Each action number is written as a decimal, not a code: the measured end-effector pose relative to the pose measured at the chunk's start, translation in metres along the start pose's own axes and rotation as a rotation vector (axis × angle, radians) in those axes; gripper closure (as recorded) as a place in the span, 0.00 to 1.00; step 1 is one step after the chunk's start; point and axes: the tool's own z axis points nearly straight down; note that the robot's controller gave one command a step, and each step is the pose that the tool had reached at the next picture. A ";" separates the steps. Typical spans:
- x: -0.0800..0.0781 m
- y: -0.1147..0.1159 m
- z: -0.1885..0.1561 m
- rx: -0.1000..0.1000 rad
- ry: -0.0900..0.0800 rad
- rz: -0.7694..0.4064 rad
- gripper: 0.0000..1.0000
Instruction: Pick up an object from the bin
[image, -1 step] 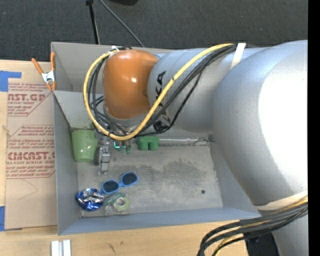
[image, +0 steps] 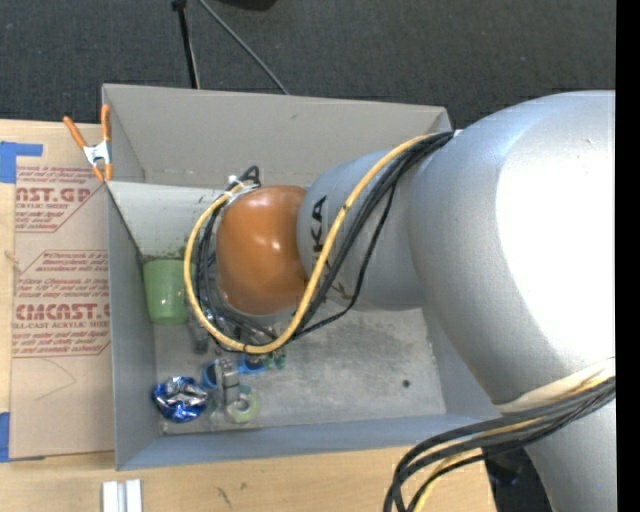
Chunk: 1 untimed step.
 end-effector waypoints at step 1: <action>0.038 -0.125 0.013 0.005 0.018 -0.078 0.00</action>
Offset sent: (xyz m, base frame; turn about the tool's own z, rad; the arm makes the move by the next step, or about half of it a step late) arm -0.0012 -0.1248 -0.0130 -0.0851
